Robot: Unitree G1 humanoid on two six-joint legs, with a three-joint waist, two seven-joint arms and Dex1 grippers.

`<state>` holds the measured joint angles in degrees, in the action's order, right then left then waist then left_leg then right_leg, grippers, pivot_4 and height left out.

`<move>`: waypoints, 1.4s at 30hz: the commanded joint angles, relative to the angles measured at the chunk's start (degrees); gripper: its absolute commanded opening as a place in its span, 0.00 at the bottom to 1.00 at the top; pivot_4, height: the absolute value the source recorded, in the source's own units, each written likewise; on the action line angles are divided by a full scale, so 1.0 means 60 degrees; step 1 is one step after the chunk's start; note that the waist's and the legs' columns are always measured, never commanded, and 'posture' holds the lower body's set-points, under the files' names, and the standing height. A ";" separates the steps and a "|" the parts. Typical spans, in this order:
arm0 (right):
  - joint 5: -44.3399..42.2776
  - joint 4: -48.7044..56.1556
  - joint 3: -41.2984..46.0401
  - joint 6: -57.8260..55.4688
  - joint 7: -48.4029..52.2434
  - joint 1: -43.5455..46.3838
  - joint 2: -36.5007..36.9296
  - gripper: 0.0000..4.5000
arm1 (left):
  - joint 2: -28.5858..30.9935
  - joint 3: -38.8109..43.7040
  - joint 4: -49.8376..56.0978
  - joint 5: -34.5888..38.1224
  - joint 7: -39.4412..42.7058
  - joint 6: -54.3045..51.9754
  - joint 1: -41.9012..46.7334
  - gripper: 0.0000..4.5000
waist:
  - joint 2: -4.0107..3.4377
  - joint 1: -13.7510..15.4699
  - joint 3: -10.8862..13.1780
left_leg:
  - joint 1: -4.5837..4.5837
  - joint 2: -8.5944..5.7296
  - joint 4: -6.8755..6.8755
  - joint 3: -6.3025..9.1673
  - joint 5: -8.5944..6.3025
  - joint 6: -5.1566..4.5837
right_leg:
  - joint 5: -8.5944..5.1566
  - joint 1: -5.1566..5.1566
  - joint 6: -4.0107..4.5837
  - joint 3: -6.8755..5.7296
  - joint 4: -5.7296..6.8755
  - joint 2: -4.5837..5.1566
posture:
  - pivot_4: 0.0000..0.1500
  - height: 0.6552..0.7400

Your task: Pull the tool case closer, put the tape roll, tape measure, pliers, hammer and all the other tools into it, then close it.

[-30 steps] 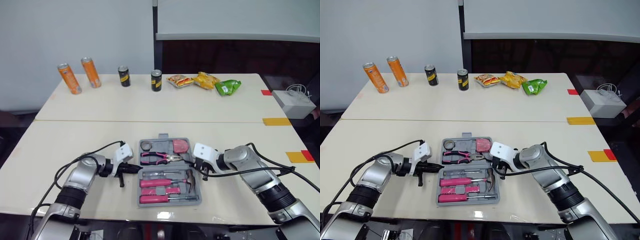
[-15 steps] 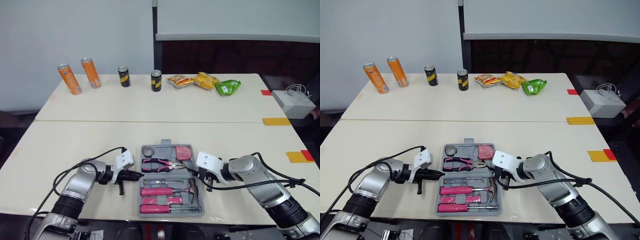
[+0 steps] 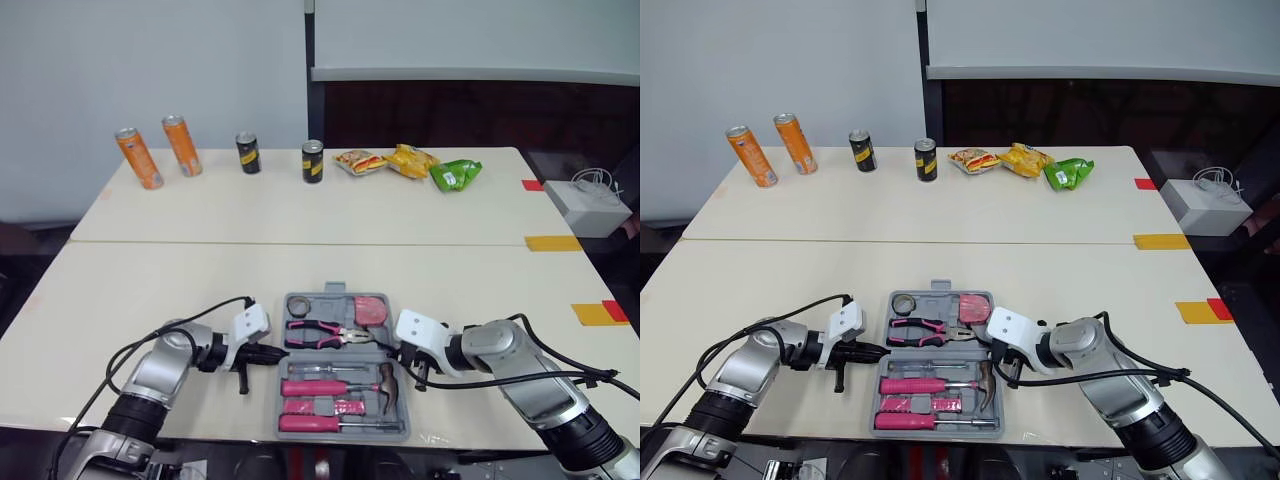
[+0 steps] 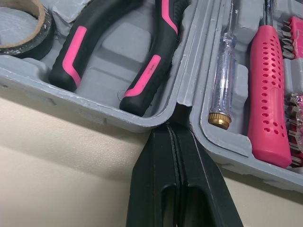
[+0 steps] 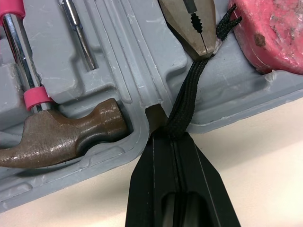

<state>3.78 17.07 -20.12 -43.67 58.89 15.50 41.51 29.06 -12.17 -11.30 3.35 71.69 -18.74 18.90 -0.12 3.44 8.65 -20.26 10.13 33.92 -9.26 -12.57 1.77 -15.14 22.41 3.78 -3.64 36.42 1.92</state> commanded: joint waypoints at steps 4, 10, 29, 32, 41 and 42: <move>-0.0418 0.0581 -0.0333 -0.0094 0.0111 -0.0290 -0.0089 0.00 | -0.0281 -0.0499 0.0446 0.0264 0.0057 0.0085 -0.0018 0.01 | -0.0002 0.0019 -0.0001 | 0.0004 -0.0001 0.0000 0.0000 0.0000 0.0000 | 0.0000 -0.0005 0.0000 0.0001 -0.0001 0.0000 | 1.00 1.00; -0.0326 0.0568 0.0026 -0.0002 -0.0137 -0.0494 0.0106 0.00 | -0.0202 -0.0074 0.0376 0.0485 -0.0126 0.0023 -0.0064 0.01 | -0.0003 0.0048 -0.0001 | 0.0005 -0.0001 0.0000 0.0000 0.0000 0.0000 | 0.0000 -0.0006 0.0000 0.0001 0.0000 0.0000 | 1.00 1.00; -0.4237 -0.1249 0.6056 0.4516 0.0888 -0.3876 -0.0446 0.26 | 0.0721 0.4261 0.0952 0.4146 -0.0170 0.1165 -0.2966 0.26 | -0.0032 0.0138 0.0022 | 0.0000 -0.0001 0.0001 -0.0019 -0.0001 -0.0002 | 0.0001 -0.0007 -0.0002 0.0016 -0.0046 -0.0002 | 1.00 1.00; -0.5015 -0.1519 0.7100 0.5226 0.1745 -0.4803 -0.0287 0.48 | 0.1004 0.4976 0.1278 0.4749 0.0172 0.1264 -0.3576 0.48 | -0.0033 0.0149 0.0027 | -0.0009 0.0000 -0.0004 -0.0019 -0.0013 -0.0021 | -0.0004 -0.0007 -0.0009 0.0013 -0.0067 -0.0002 | 1.00 1.00; -0.5902 -0.2060 0.9186 0.5739 0.2676 -0.6434 0.0354 1.00 | 0.1898 0.6156 0.1506 0.5556 0.0966 0.1173 -0.4967 1.00 | -0.0058 0.0146 0.0070 | 0.0057 -0.0002 -0.0023 -0.0018 -0.0024 -0.0030 | -0.0015 -0.0098 -0.0062 0.0007 -0.0151 -0.0006 | 1.00 1.00; -0.5999 -0.1943 0.9206 0.5580 0.2681 -0.6505 0.0416 1.00 | 0.1929 0.6141 0.1595 0.5640 0.0962 0.1057 -0.4996 1.00 | -0.0060 0.0154 0.0076 | 0.0073 -0.0005 -0.0036 -0.0018 -0.0027 -0.0025 | -0.0029 -0.0118 -0.0095 0.0008 -0.0177 -0.0006 | 1.00 1.00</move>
<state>-30.13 3.95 32.95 -9.73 74.30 -23.26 42.82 39.53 22.92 -4.01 35.21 76.80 -11.80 -10.98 -0.47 4.36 9.10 -19.79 10.09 33.63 -9.38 -12.75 1.64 -15.27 21.63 3.18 -3.59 35.23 1.88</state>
